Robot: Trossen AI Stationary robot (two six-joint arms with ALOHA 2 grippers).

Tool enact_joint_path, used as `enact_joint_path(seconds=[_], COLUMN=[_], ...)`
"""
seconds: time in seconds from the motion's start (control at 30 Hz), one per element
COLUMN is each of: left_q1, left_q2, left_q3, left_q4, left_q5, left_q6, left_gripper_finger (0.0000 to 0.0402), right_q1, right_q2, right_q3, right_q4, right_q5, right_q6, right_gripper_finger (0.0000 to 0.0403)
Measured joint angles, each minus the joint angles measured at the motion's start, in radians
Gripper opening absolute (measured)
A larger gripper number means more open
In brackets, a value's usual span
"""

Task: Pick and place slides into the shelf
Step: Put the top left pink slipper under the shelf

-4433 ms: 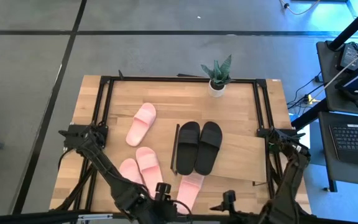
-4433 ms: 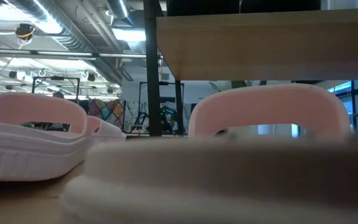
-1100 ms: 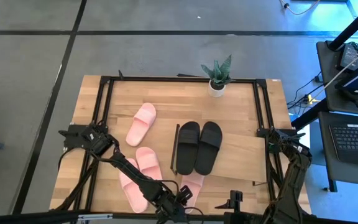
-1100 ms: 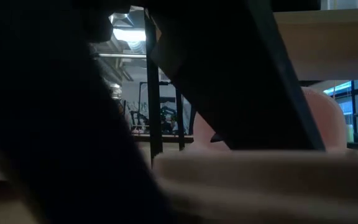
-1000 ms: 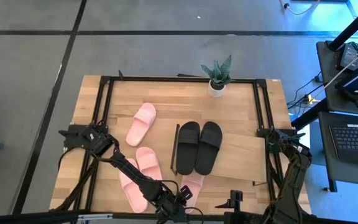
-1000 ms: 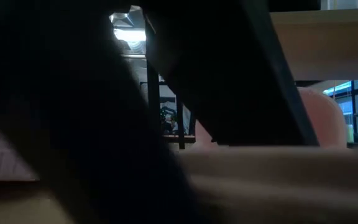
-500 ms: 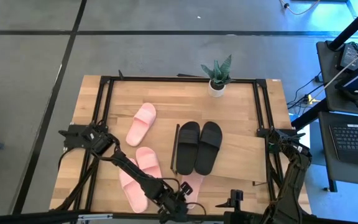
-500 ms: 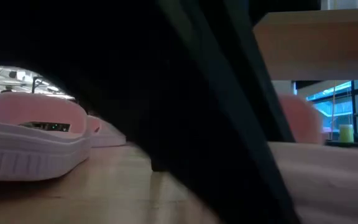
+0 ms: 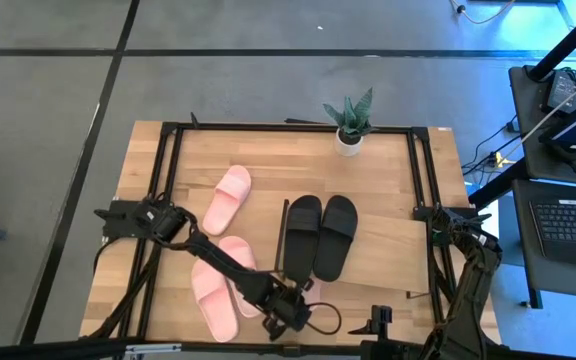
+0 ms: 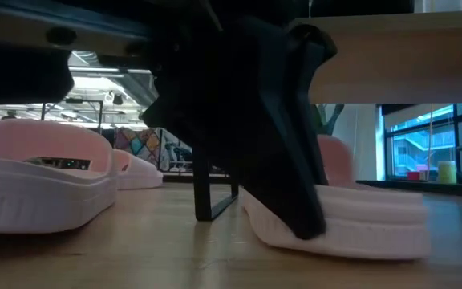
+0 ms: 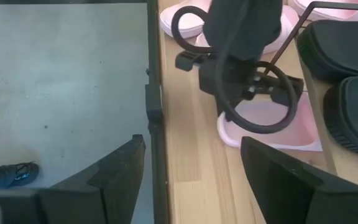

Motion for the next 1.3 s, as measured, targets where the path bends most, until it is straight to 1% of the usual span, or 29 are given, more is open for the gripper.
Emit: enact_joint_path(seconds=[0.13,0.3,0.67,0.93,1.1,1.3], left_q1=[0.004,-0.001,-0.004,-0.026,-0.033,-0.034], left_q2=[0.000,0.000,0.003,0.005,0.005,0.004], left_q3=[0.000,-0.001,-0.002,-0.005,-0.005,-0.005], left_q4=[-0.017,-0.074,-0.082,-0.073,-0.074,-0.074], left_q5=[-0.001,-0.090,-0.098,-0.123,-0.120,-0.108], left_q6=[0.000,0.000,-0.001,0.000,0.001,-0.006], left_gripper_finger=[0.0019,0.0019,0.0024,0.0064,0.0086,0.0136], right_q1=[0.000,0.000,0.000,0.000,0.000,0.000], right_q2=[0.000,0.000,0.000,0.000,0.000,0.000], right_q3=[0.000,0.000,0.000,0.000,0.000,0.000], right_q4=[-0.006,-0.014,-0.021,-0.030,-0.038,-0.037], right_q5=[0.000,-0.001,-0.001,-0.001,-0.001,-0.001], right_q6=[0.000,0.000,0.000,0.000,-0.001,-0.003], right_gripper_finger=[0.0265,0.0265,0.0265,0.0265,0.0265,0.0265])
